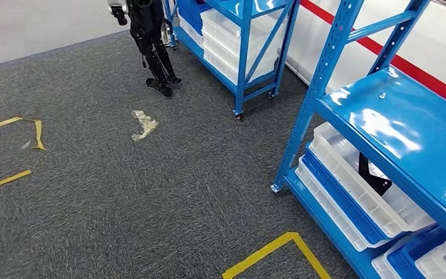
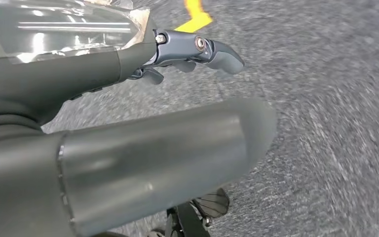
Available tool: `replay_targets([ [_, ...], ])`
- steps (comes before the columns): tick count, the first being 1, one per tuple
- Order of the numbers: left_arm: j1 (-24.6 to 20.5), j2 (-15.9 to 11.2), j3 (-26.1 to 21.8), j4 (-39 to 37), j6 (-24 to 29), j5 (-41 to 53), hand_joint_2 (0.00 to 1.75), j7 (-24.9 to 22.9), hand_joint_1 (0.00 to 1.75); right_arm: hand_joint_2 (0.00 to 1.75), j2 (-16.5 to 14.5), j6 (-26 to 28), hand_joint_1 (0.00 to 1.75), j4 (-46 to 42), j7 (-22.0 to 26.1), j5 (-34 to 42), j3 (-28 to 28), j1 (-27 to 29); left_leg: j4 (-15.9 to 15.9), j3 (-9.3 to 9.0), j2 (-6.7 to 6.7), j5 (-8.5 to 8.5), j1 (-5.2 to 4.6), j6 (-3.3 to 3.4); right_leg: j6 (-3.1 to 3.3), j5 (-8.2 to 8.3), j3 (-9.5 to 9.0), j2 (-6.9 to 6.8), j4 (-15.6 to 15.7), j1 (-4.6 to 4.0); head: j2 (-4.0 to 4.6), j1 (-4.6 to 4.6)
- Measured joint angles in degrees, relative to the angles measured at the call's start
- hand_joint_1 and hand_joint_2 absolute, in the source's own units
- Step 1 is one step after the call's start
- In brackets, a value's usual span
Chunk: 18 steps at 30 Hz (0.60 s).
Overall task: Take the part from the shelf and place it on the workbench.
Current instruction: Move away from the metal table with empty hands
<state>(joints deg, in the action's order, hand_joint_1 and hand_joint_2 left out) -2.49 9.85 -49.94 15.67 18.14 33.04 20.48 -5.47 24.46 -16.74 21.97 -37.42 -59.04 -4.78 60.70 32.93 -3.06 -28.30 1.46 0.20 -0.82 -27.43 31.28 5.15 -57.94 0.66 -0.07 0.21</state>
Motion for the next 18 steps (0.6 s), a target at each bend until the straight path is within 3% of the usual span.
replay_targets([
  [1, -0.03, -0.02, -0.05, 0.01, 0.00, 0.01, 0.00, 0.00, 0.00, 0.00, -0.01, 0.00, 0.00, 0.01, 0.00, -0.02, 0.00, -0.01, -1.30, -0.52, -0.53, 0.28, -0.06, 0.15, -0.34, -0.04, 0.23, 0.51, -0.05, -0.08, 0.00, 0.01],
  [3, -0.16, 0.01, -0.10, 0.02, 0.00, 0.03, 0.00, 0.00, 0.00, 0.00, 0.01, 0.00, 0.00, 0.02, 0.00, -0.05, -0.02, 0.16, -1.81, -0.67, 0.20, 0.31, -0.36, 0.81, -1.12, 0.05, 0.74, 1.44, 0.16, -0.03, 0.00, 0.03],
  [5, -0.30, 0.06, -0.11, 0.03, 0.00, 0.04, 0.00, 0.02, 0.00, 0.00, 0.01, 0.01, 0.00, 0.05, -0.01, -0.06, -0.04, 0.34, -2.37, -0.89, 1.38, 0.69, -0.37, 1.77, -1.50, -0.62, 1.65, -0.11, -1.10, 0.01, 0.00, 0.14],
  [7, -0.30, 0.06, -0.11, 0.04, 0.00, 0.05, 0.00, 0.04, 0.00, 0.00, -0.04, 0.02, 0.00, 0.08, -0.01, -0.06, -0.04, 0.21, -2.78, -1.01, 2.76, 0.91, -0.39, 2.41, -1.20, -3.35, 4.47, -3.15, -6.76, -0.02, 0.00, 0.39],
  [9, -0.20, 0.05, -0.13, 0.04, 0.00, 0.05, 0.00, 0.04, 0.00, 0.00, -0.07, 0.02, 0.00, 0.09, -0.01, -0.06, -0.04, 0.10, -2.80, -0.95, 4.21, 0.84, -0.55, 2.60, -1.08, -6.36, 8.41, -4.29, -14.51, 0.05, 0.00, 0.51],
  [10, -0.18, 0.05, -0.14, 0.04, 0.00, 0.05, 0.00, 0.04, 0.00, 0.00, -0.08, 0.02, 0.00, 0.10, -0.01, -0.06, -0.04, 0.16, -2.79, -0.94, 4.88, 0.79, -0.58, 2.61, -1.37, -6.86, 9.45, -4.42, -16.55, 0.15, 0.00, 0.51],
  [11, -0.18, 0.05, -0.15, 0.04, 0.00, 0.05, 0.00, 0.04, 0.00, 0.00, -0.08, 0.02, 0.00, 0.10, -0.01, -0.05, -0.04, 0.25, -2.78, -0.96, 5.48, 0.74, -0.57, 2.56, -1.87, -6.40, 9.28, -4.55, -16.21, 0.28, 0.00, 0.52],
  [12, -0.19, 0.08, -0.16, 0.04, 0.00, 0.05, 0.00, 0.04, 0.00, 0.00, -0.05, 0.02, 0.00, 0.11, -0.01, -0.05, -0.04, 0.32, -2.77, -1.04, 6.02, 0.66, -0.53, 2.45, -2.50, -5.14, 7.82, -4.91, -13.36, 0.42, 0.00, 0.53],
  [14, -0.19, 0.09, -0.16, 0.05, 0.00, 0.05, 0.00, 0.04, 0.00, 0.00, -0.04, 0.02, 0.00, 0.11, -0.01, -0.04, -0.04, 0.24, -2.69, -1.34, 7.01, 0.35, -0.63, 1.99, -3.45, -2.11, 3.38, -7.10, -4.95, 0.56, 0.00, 0.62],
  [16, -0.18, 0.08, -0.17, 0.08, 0.00, 0.05, 0.00, 0.04, 0.00, 0.00, -0.07, 0.02, 0.00, 0.13, -0.02, -0.05, -0.04, 0.01, -2.62, -1.86, 7.92, -0.10, -0.92, 1.27, -3.01, -0.45, 0.90, -8.72, -0.38, 0.31, 0.00, 0.52],
  [18, -0.29, 0.10, -0.18, 0.09, 0.00, 0.11, 0.00, 0.04, 0.00, 0.00, -0.08, 0.02, 0.00, 0.13, -0.06, -0.05, -0.06, -0.04, -2.79, -2.49, 8.88, -0.40, -0.90, 0.57, -1.96, -0.13, 0.76, -8.06, 0.04, 0.02, 0.00, 0.33],
])
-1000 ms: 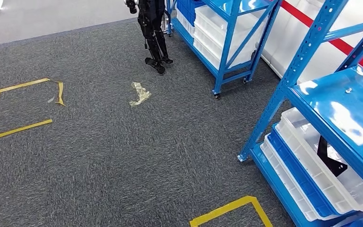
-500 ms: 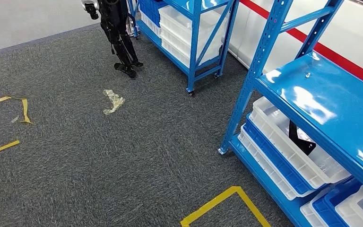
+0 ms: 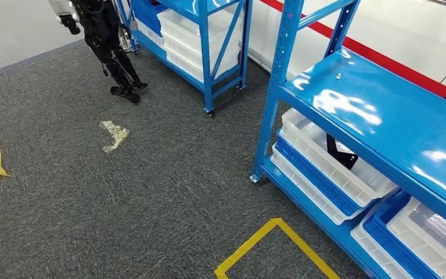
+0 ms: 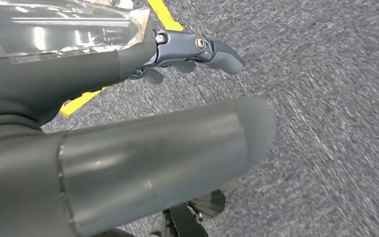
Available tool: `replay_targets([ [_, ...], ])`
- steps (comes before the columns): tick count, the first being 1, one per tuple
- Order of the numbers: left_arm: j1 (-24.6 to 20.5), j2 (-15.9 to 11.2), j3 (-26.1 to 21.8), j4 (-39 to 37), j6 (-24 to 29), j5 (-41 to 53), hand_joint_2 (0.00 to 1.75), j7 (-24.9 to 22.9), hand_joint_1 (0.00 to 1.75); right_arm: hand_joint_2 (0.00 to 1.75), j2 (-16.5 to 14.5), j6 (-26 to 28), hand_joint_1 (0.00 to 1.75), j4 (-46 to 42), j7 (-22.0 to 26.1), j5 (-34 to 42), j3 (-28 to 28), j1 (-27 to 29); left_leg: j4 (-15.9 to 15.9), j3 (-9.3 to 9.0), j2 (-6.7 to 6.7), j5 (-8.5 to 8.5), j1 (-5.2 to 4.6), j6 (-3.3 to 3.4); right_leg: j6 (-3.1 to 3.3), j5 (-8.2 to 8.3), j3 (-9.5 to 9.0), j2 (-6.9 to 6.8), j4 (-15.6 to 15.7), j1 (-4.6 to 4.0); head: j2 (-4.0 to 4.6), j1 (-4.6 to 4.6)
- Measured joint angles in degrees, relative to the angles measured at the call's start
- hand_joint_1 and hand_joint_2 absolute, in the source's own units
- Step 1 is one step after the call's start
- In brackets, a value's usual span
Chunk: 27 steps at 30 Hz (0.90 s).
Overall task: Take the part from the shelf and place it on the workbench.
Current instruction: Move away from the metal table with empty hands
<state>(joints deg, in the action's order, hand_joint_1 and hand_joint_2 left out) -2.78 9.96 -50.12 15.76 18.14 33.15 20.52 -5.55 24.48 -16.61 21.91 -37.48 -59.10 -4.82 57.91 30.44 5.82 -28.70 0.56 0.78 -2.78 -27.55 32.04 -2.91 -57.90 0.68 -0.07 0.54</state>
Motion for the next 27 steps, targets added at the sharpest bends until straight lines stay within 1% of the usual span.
replay_targets([
  [1, -0.09, 0.02, 0.00, 0.01, 0.00, 0.10, 0.00, 0.00, 0.00, 0.00, 0.00, 0.00, 0.00, 0.00, -0.02, 0.00, -0.01, 0.06, 0.11, -0.22, 0.03, -0.24, 0.22, -0.34, 0.42, 0.07, -0.07, 0.56, 0.08, 0.21, 0.00, -0.08],
  [2, -0.16, 0.04, -0.01, 0.01, 0.00, 0.22, 0.00, 0.01, 0.00, 0.00, 0.01, 0.00, 0.00, 0.00, -0.04, 0.01, -0.02, 0.10, 0.89, -0.07, -0.77, -0.96, 0.42, -0.64, 0.87, 0.17, -0.26, 1.13, 0.18, 0.43, 0.00, -0.14],
  [3, -0.17, 0.05, -0.02, 0.02, 0.00, 0.36, 0.00, 0.01, 0.00, 0.00, 0.04, 0.00, 0.00, 0.00, -0.07, 0.00, -0.03, 0.08, 2.76, 0.64, -2.03, -2.29, 0.57, -0.89, 1.36, 0.30, -0.45, 1.67, 0.27, 0.69, 0.00, -0.23],
  [4, -0.12, 0.07, -0.04, 0.01, 0.00, 0.46, 0.00, 0.01, 0.00, 0.00, 0.07, 0.00, 0.00, 0.00, -0.08, -0.02, -0.04, 0.04, 5.84, 2.02, -3.59, -4.13, 0.68, -1.04, 1.73, 0.39, -0.53, 2.25, 0.31, 0.86, 0.00, -0.35],
  [5, -0.02, 0.07, -0.07, 0.01, 0.00, 0.51, 0.00, 0.01, 0.00, 0.00, 0.10, 0.00, 0.00, 0.00, -0.09, -0.04, -0.04, -0.02, 9.69, 3.91, -4.87, -6.16, 0.68, -1.08, 1.99, 0.42, -0.48, 2.82, 0.30, 0.77, 0.00, -0.41],
  [6, 0.11, 0.07, -0.10, 0.00, 0.00, 0.53, 0.00, 0.01, 0.00, 0.00, 0.13, 0.00, 0.00, 0.01, -0.10, -0.08, -0.05, -0.03, 13.33, 5.80, -5.49, -7.69, 0.67, -1.12, 2.13, 0.42, -0.45, 3.43, 0.29, 0.67, 0.00, -0.45],
  [7, 0.22, 0.08, -0.12, -0.01, 0.01, 0.53, 0.00, 0.00, 0.00, 0.00, 0.13, 0.00, 0.00, 0.01, -0.10, -0.15, -0.05, 0.01, 15.73, 7.21, -5.77, -8.22, 0.67, -1.12, 2.14, 0.40, -0.45, 4.12, 0.27, 0.57, 0.00, -0.45],
  [8, 0.30, 0.07, -0.14, -0.01, 0.02, 0.52, 0.00, 0.00, 0.00, 0.00, 0.13, 0.00, 0.00, 0.02, -0.10, -0.24, -0.05, 0.07, 16.33, 7.81, -5.90, -7.70, 0.67, -1.07, 2.14, 0.39, -0.49, 4.78, 0.24, 0.51, 0.00, -0.46],
  [9, 0.33, 0.07, -0.16, 0.00, 0.03, 0.52, 0.00, 0.00, 0.00, 0.00, 0.13, 0.00, 0.00, 0.02, -0.10, -0.34, -0.05, 0.11, 14.64, 7.28, -6.05, -6.02, 0.69, -0.99, 2.12, 0.38, -0.58, 5.48, 0.21, 0.50, 0.00, -0.47],
  [10, 0.33, 0.05, -0.20, 0.01, 0.06, 0.51, 0.00, 0.00, 0.00, 0.00, 0.11, -0.02, 0.00, 0.02, -0.10, -0.46, -0.05, 0.12, 11.31, 5.93, -6.57, -3.73, 0.78, -0.89, 2.09, 0.38, -0.66, 6.19, 0.17, 0.52, 0.00, -0.49],
  [11, 0.33, 0.05, -0.30, 0.01, 0.10, 0.49, 0.00, 0.00, 0.00, 0.00, 0.09, -0.05, 0.00, 0.02, -0.10, -0.55, -0.05, 0.06, 7.47, 4.32, -7.82, -1.74, 0.89, -0.79, 2.01, 0.33, -0.65, 6.83, 0.06, 0.45, 0.00, -0.52],
  [12, 0.32, 0.05, -0.44, 0.02, 0.14, 0.48, 0.00, -0.01, 0.00, 0.00, 0.08, -0.10, 0.00, 0.02, -0.10, -0.64, -0.05, -0.04, 4.14, 2.92, -8.91, -0.25, 1.00, -0.72, 1.82, 0.25, -0.55, 7.49, -0.07, 0.31, 0.00, -0.49],
  [13, 0.32, 0.05, -0.62, 0.02, 0.17, 0.47, 0.00, -0.01, 0.00, 0.00, 0.05, -0.14, 0.00, 0.02, -0.10, -0.72, -0.05, -0.13, 2.13, 2.11, -9.77, 0.40, 1.00, -0.63, 1.53, 0.22, -0.33, 8.02, -0.15, 0.20, 0.00, -0.47],
  [14, 0.31, 0.06, -0.80, 0.02, 0.20, 0.46, 0.00, -0.01, 0.00, 0.00, 0.05, -0.17, 0.00, 0.02, -0.10, -0.78, -0.05, -0.16, 1.31, 1.83, -10.12, 0.44, 0.87, -0.41, 1.13, 0.22, 0.01, 8.55, -0.13, 0.16, 0.00, -0.46],
  [15, 0.27, 0.08, -0.92, 0.02, 0.21, 0.44, 0.00, -0.01, 0.00, 0.00, 0.06, -0.17, 0.00, 0.02, -0.10, -0.83, -0.05, -0.12, 1.14, 1.76, -9.56, 0.43, 0.70, -0.09, 0.69, 0.30, 0.28, 9.08, 0.03, 0.22, 0.00, -0.44],
  [16, 0.23, 0.13, -1.01, 0.03, 0.23, 0.42, 0.00, 0.00, 0.00, 0.00, 0.11, -0.17, 0.00, 0.02, -0.11, -0.86, -0.05, -0.03, 0.87, 1.67, -8.94, 0.60, 0.66, 0.41, 0.29, 0.37, 0.48, 9.34, 0.06, 0.29, 0.00, -0.44],
  [17, 0.16, 0.17, -1.06, 0.05, 0.27, 0.40, 0.00, 0.00, 0.00, 0.00, 0.13, -0.17, 0.00, 0.04, -0.12, -0.89, -0.05, 0.05, 0.55, 1.53, -8.36, 0.80, 0.63, 0.93, 0.03, 0.17, 0.79, 8.84, -0.31, 0.30, 0.00, -0.42],
  [18, 0.12, 0.22, -1.10, 0.07, 0.30, 0.38, 0.00, 0.01, 0.00, 0.00, 0.14, -0.17, 0.00, 0.05, -0.13, -0.90, -0.04, 0.04, 0.22, 1.41, -7.68, 1.02, 0.69, 1.37, 0.00, -0.55, 1.44, 7.81, -1.64, 0.22, 0.00, -0.28],
  [19, 0.12, 0.28, -1.18, 0.09, 0.33, 0.38, 0.00, 0.01, 0.00, 0.00, 0.15, -0.17, 0.00, 0.07, -0.14, -0.92, -0.04, -0.07, -0.03, 1.33, -6.94, 1.17, 0.68, 1.71, 0.16, -1.86, 2.74, 6.43, -4.33, 0.12, 0.00, -0.12],
  [20, 0.14, 0.31, -1.28, 0.10, 0.35, 0.38, 0.00, 0.02, 0.00, 0.00, 0.11, -0.17, 0.00, 0.09, -0.15, -0.97, -0.04, -0.19, -0.09, 1.30, -6.22, 1.17, 0.51, 1.88, 0.41, -3.51, 4.56, 5.07, -7.92, 0.08, 0.00, 0.01],
  [21, 0.19, 0.36, -1.39, 0.10, 0.35, 0.38, 0.00, 0.02, 0.00, 0.00, 0.12, -0.17, 0.00, 0.09, -0.15, -1.01, -0.03, -0.29, -0.08, 1.31, -5.42, 1.14, 0.39, 2.00, 0.55, -5.10, 6.57, 4.32, -11.94, 0.07, 0.00, 0.13],
  [22, 0.23, 0.38, -1.50, 0.10, 0.35, 0.37, 0.00, 0.02, 0.00, 0.00, 0.13, -0.17, 0.00, 0.10, -0.19, -1.05, -0.03, -0.30, -0.07, 1.31, -4.68, 1.08, 0.28, 2.05, 0.47, -6.11, 8.08, 3.90, -15.01, 0.08, 0.00, 0.14],
  [23, 0.23, 0.39, -1.55, 0.10, 0.35, 0.37, 0.00, 0.01, 0.00, 0.00, 0.13, -0.17, 0.00, 0.11, -0.23, -1.09, -0.03, -0.22, -0.06, 1.29, -4.04, 1.01, 0.22, 2.06, 0.15, -6.22, 8.59, 3.66, -16.06, 0.13, 0.00, 0.15],
  [24, 0.21, 0.40, -1.58, 0.10, 0.35, 0.36, 0.00, 0.01, 0.00, 0.00, 0.15, -0.17, 0.00, 0.13, -0.26, -1.10, -0.04, -0.13, -0.06, 1.22, -3.47, 0.93, 0.21, 2.02, -0.35, -5.46, 7.90, 3.38, -14.74, 0.18, 0.00, 0.16],
  [25, 0.18, 0.44, -1.59, 0.10, 0.35, 0.35, 0.00, 0.00, 0.00, 0.00, 0.19, -0.17, 0.00, 0.13, -0.30, -1.11, -0.04, -0.08, -0.05, 1.10, -2.96, 0.84, 0.22, 1.90, -0.89, -4.04, 6.03, 2.87, -11.15, 0.25, 0.00, 0.18],
  [26, 0.16, 0.48, -1.60, 0.10, 0.35, 0.35, 0.00, 0.00, 0.00, 0.00, 0.23, -0.17, 0.00, 0.13, -0.30, -1.13, -0.05, -0.12, -0.04, 0.91, -2.49, 0.71, 0.14, 1.71, -1.21, -2.51, 3.73, 1.68, -6.69, 0.26, 0.00, 0.22],
  [27, 0.16, 0.52, -1.60, 0.10, 0.35, 0.35, 0.00, 0.01, 0.00, 0.00, 0.26, -0.17, 0.00, 0.13, -0.30, -1.16, -0.05, -0.22, -0.01, 0.68, -2.04, 0.50, -0.02, 1.42, -1.24, -1.19, 1.78, 0.42, -2.96, 0.13, 0.00, 0.26],
])
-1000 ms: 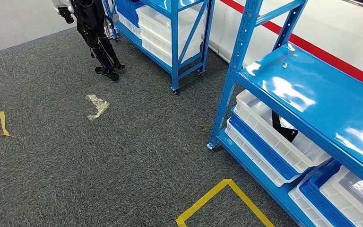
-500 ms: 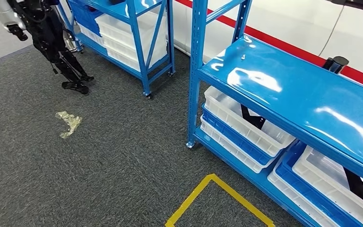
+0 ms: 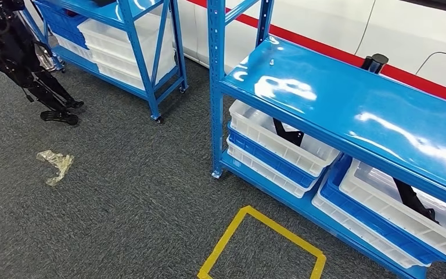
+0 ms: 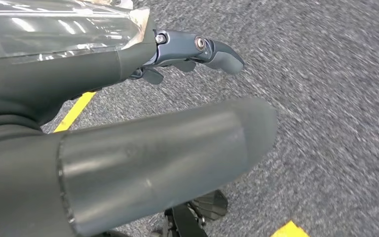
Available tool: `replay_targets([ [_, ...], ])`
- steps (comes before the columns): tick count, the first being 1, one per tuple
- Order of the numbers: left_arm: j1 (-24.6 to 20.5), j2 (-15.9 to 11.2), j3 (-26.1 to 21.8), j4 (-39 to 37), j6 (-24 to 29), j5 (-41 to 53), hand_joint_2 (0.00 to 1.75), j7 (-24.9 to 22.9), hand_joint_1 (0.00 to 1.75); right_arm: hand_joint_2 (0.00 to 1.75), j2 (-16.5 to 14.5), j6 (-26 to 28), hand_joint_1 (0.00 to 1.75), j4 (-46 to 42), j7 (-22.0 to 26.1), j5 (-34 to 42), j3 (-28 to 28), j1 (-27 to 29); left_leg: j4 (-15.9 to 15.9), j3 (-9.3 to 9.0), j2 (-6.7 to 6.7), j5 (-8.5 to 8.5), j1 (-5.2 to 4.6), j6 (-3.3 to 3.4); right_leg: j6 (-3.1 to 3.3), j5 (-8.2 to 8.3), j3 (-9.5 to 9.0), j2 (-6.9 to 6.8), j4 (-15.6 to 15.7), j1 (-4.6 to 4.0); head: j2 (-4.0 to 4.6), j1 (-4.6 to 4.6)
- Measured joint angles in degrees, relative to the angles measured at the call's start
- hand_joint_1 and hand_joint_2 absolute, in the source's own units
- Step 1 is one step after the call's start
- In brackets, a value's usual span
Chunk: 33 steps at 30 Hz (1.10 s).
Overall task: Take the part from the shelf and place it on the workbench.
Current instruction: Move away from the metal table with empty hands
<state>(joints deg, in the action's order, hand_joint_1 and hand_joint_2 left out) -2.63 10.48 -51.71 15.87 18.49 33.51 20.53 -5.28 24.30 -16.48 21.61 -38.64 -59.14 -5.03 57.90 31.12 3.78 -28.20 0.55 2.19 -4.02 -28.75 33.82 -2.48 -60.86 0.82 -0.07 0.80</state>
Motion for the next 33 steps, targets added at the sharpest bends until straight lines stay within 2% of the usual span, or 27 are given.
replay_targets([
  [1, 0.01, 0.02, 0.00, 0.01, 0.00, 0.01, 0.00, 0.00, 0.00, 0.00, 0.02, 0.00, 0.00, 0.00, -0.01, -0.03, 0.01, -0.11, 0.01, -0.24, 0.42, -0.22, -0.16, -0.31, 0.27, 0.83, -1.26, -0.93, 2.36, -0.15, 0.00, -0.02],
  [2, 0.00, 0.02, 0.00, 0.01, 0.00, 0.01, 0.00, 0.00, 0.00, 0.00, 0.02, 0.00, 0.00, 0.00, -0.01, -0.07, 0.01, -0.18, 0.00, -0.55, 0.82, -0.44, -0.32, -0.65, 0.75, 1.16, -1.71, -1.41, 3.24, -0.32, 0.00, -0.06],
  [3, -0.03, 0.02, -0.01, 0.02, 0.00, 0.01, 0.00, 0.00, 0.00, 0.00, 0.03, 0.00, 0.00, 0.01, -0.02, -0.11, 0.02, -0.20, -0.09, -0.87, 1.27, -0.62, -0.36, -0.97, 1.20, 1.25, -1.69, -1.04, 3.18, -0.50, 0.00, -0.13],
  [5, -0.15, 0.02, -0.02, 0.08, 0.00, 0.01, 0.00, -0.01, 0.00, 0.00, 0.03, 0.00, 0.00, 0.02, -0.04, -0.21, 0.02, -0.18, -0.20, -1.38, 1.99, -1.01, -0.18, -1.59, 2.06, 1.37, -2.00, 0.19, 3.30, -0.18, 0.00, -0.26],
  [7, -0.26, 0.03, -0.07, 0.16, 0.02, 0.00, 0.00, 0.01, 0.00, 0.00, 0.03, -0.02, 0.00, 0.02, -0.08, -0.30, 0.01, -0.20, 2.46, -0.37, 0.51, -3.12, 0.11, -2.15, 2.75, 1.62, -2.39, 1.35, 3.50, 0.38, 0.00, -0.45],
  [9, -0.18, 0.02, -0.27, 0.20, 0.10, -0.03, 0.00, 0.01, 0.00, 0.00, 0.03, -0.08, 0.00, 0.02, -0.13, -0.43, 0.01, -0.26, 9.60, 3.00, -2.21, -6.78, 0.31, -2.42, 3.10, 1.73, -2.38, 2.50, 3.47, 0.43, 0.00, -0.71],
  [10, -0.05, 0.03, -0.41, 0.20, 0.14, -0.05, 0.00, 0.00, 0.00, 0.00, 0.03, -0.10, 0.00, 0.03, -0.16, -0.51, 0.02, -0.29, 13.05, 4.82, -2.98, -7.96, 0.34, -2.44, 3.18, 1.74, -2.35, 3.12, 3.44, 0.31, 0.00, -0.79],
  [11, 0.08, 0.03, -0.58, 0.20, 0.17, -0.07, 0.00, -0.01, 0.00, 0.00, 0.01, -0.12, 0.00, 0.04, -0.19, -0.57, 0.02, -0.29, 15.02, 6.06, -3.43, -8.09, 0.34, -2.39, 3.20, 1.72, -2.36, 3.80, 3.39, 0.20, 0.00, -0.80],
  [12, 0.19, 0.04, -0.72, 0.20, 0.18, -0.07, 0.00, -0.01, 0.00, 0.00, -0.01, -0.12, 0.00, 0.07, -0.22, -0.62, 0.02, -0.28, 14.81, 6.33, -3.70, -7.02, 0.34, -2.28, 3.21, 1.70, -2.40, 4.51, 3.34, 0.11, 0.00, -0.80],
  [13, 0.23, 0.04, -0.83, 0.21, 0.18, -0.07, 0.00, -0.01, 0.00, 0.00, -0.01, -0.13, 0.00, 0.09, -0.27, -0.64, 0.02, -0.29, 12.30, 5.47, -3.98, -4.95, 0.34, -2.10, 3.20, 1.68, -2.48, 5.23, 3.30, 0.06, 0.00, -0.81],
  [15, 0.21, 0.04, -0.95, 0.23, 0.17, 0.03, 0.00, 0.00, 0.00, 0.00, -0.01, -0.12, 0.00, 0.11, -0.34, -0.62, 0.02, -0.44, 4.89, 2.47, -5.79, -1.13, 0.46, -1.75, 3.09, 1.64, -2.46, 6.55, 3.15, -0.12, 0.00, -0.80],
  [16, 0.17, 0.04, -0.99, 0.25, 0.16, 0.11, 0.00, 0.01, 0.00, 0.00, 0.00, -0.11, 0.00, 0.11, -0.36, -0.60, 0.02, -0.54, 2.24, 1.36, -6.62, -0.22, 0.45, -1.62, 2.92, 1.65, -2.29, 7.14, 3.09, -0.20, 0.00, -0.79],
  [17, 0.14, 0.03, -1.03, 0.27, 0.14, 0.22, 0.00, 0.01, 0.00, 0.00, 0.01, -0.11, 0.00, 0.11, -0.37, -0.56, 0.02, -0.60, 0.96, 0.85, -7.19, -0.08, 0.36, -1.45, 2.65, 1.70, -2.06, 7.64, 3.09, -0.24, 0.00, -0.78],
  [19, 0.03, 0.03, -1.09, 0.32, 0.07, 0.44, 0.00, 0.02, 0.00, 0.00, 0.05, -0.10, 0.00, 0.12, -0.37, -0.47, 0.02, -0.45, 0.57, 0.66, -6.53, -0.06, 0.12, -0.87, 1.89, 1.88, -1.52, 8.56, 3.26, -0.15, 0.00, -0.76],
  [21, -0.09, 0.09, -1.12, 0.36, 0.01, 0.59, 0.00, 0.02, 0.00, 0.00, 0.07, -0.08, 0.00, 0.19, -0.37, -0.43, 0.02, -0.25, 0.02, 0.27, -5.39, 0.36, 0.16, -0.01, 1.49, 1.19, -0.62, 7.26, 1.99, -0.12, 0.00, -0.64],
  [23, -0.11, 0.15, -1.18, 0.37, 0.00, 0.67, 0.00, 0.02, 0.00, 0.00, 0.07, -0.07, 0.00, 0.25, -0.36, -0.42, 0.02, -0.42, -0.32, 0.14, -4.03, 0.63, 0.21, 0.53, 1.74, -1.64, 2.29, 4.60, -3.91, -0.15, 0.00, -0.43],
  [25, -0.02, 0.16, -1.29, 0.37, 0.00, 0.78, 0.00, 0.02, 0.00, 0.00, 0.07, -0.06, 0.00, 0.26, -0.34, -0.43, 0.02, -0.51, -0.31, 0.26, -2.60, 0.64, 0.15, 0.68, 1.78, -4.47, 6.00, 3.47, -11.45, -0.05, 0.00, -0.32],
  [26, 0.00, 0.16, -1.33, 0.37, 0.00, 0.87, 0.00, 0.02, 0.00, 0.00, 0.08, -0.02, 0.00, 0.27, -0.34, -0.44, 0.02, -0.41, -0.30, 0.29, -1.99, 0.62, 0.15, 0.68, 1.50, -4.86, 6.85, 3.29, -13.25, 0.05, 0.00, -0.32],
  [27, 0.00, 0.17, -1.37, 0.37, -0.01, 0.99, 0.00, 0.02, 0.00, 0.00, 0.09, 0.10, 0.00, 0.27, -0.32, -0.53, 0.01, -0.30, -0.29, 0.29, -1.49, 0.60, 0.16, 0.67, 1.06, -4.47, 6.69, 3.13, -13.02, 0.17, 0.00, -0.30],
  [28, -0.01, 0.19, -1.38, 0.37, -0.02, 1.10, 0.00, 0.02, 0.00, 0.00, 0.11, 0.29, 0.00, 0.27, -0.26, -0.71, 0.01, -0.22, -0.29, 0.25, -1.15, 0.56, 0.17, 0.61, 0.53, -3.47, 5.51, 2.92, -10.78, 0.31, 0.00, -0.31],
  [30, -0.11, 0.21, -1.42, 0.37, -0.05, 1.25, 0.00, 0.01, 0.00, 0.00, 0.16, 0.93, 0.00, 0.27, -0.15, -1.47, 0.06, -0.22, -0.23, 0.13, -0.59, 0.40, 0.08, 0.29, -0.25, -0.88, 1.14, 2.12, -2.74, 0.44, 0.00, -0.26],
  [32, -0.24, 0.22, -1.51, 0.37, -0.08, 1.28, 0.00, -0.01, 0.00, 0.00, 0.21, 1.45, 0.00, 0.28, -0.23, -2.35, 0.16, -0.24, -0.13, -0.04, -0.23, 0.13, -0.23, -0.31, 0.01, 0.89, -2.14, 1.38, 2.88, 0.28, 0.00, -0.27],
  [33, -0.29, 0.20, -1.60, 0.38, -0.09, 1.29, 0.00, -0.01, 0.00, 0.00, 0.19, 1.61, 0.00, 0.30, -0.30, -2.64, 0.22, -0.23, -0.08, -0.11, -0.16, -0.07, -0.37, -0.23, 0.36, 1.26, -2.69, 1.19, 3.72, 0.29, 0.00, -0.29],
])
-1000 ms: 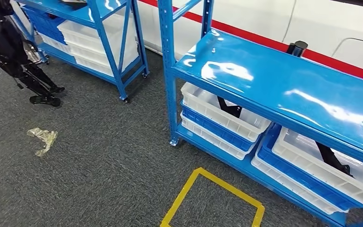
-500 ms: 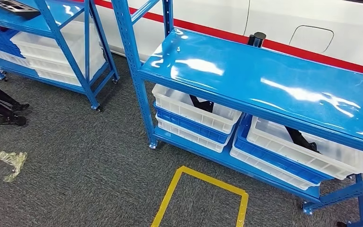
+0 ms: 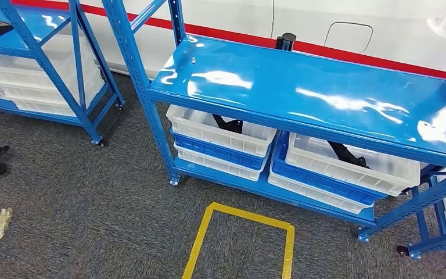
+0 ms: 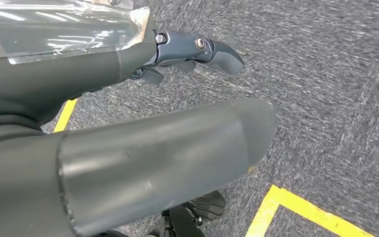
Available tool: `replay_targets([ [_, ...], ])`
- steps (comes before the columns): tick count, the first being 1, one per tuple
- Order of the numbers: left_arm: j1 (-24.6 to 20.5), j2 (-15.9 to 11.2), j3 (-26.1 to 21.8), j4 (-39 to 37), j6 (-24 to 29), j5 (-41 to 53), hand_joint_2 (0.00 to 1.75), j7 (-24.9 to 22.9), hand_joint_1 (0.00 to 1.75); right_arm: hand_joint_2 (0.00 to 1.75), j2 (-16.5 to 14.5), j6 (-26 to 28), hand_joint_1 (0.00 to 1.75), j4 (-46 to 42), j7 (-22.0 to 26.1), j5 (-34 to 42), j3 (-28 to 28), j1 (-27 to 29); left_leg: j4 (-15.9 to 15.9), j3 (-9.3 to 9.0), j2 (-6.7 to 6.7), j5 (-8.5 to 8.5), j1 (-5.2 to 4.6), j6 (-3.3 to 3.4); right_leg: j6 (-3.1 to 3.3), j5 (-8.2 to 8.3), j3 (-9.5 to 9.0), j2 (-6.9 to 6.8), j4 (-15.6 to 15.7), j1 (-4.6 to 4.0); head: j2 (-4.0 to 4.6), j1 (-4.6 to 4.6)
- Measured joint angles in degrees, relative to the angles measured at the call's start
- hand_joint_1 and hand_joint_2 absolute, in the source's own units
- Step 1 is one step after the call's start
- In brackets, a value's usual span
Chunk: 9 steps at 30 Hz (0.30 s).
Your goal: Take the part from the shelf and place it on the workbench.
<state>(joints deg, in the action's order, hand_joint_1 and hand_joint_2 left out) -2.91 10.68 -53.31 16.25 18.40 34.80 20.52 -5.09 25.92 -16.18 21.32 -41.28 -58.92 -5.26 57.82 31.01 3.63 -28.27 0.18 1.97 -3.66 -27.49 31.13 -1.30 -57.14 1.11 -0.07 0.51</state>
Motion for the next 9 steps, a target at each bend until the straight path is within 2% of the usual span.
replay_targets([
  [3, -0.02, -0.05, -0.22, 0.02, 0.00, 0.00, 0.00, -0.03, 0.00, 0.00, -0.06, 0.36, 0.00, 0.07, -0.06, -0.56, 0.31, 0.02, -0.10, -0.18, -0.03, 0.06, 0.16, 0.75, 0.47, 0.36, -0.11, 0.02, 0.02, 0.00, 0.00, -0.15],
  [6, -0.01, -0.05, -0.48, 0.01, 0.00, 0.02, 0.00, -0.04, 0.00, 0.00, 0.04, 0.00, 0.00, 0.08, -0.19, -0.32, 0.62, -0.04, -0.47, -0.27, -0.11, 0.41, 0.41, 0.00, 0.84, 0.29, -0.07, 0.01, -0.01, -0.34, 0.00, -0.19],
  [9, 0.01, -0.05, -0.91, -0.01, 0.00, 0.08, 0.00, -0.04, 0.00, 0.00, 0.03, -0.79, 0.00, 0.13, -0.39, 0.25, 0.67, -0.07, -0.53, -0.31, -0.14, 0.43, 0.45, -0.16, 1.07, 0.29, -0.06, 0.00, -0.01, -0.28, 0.00, -0.22],
])
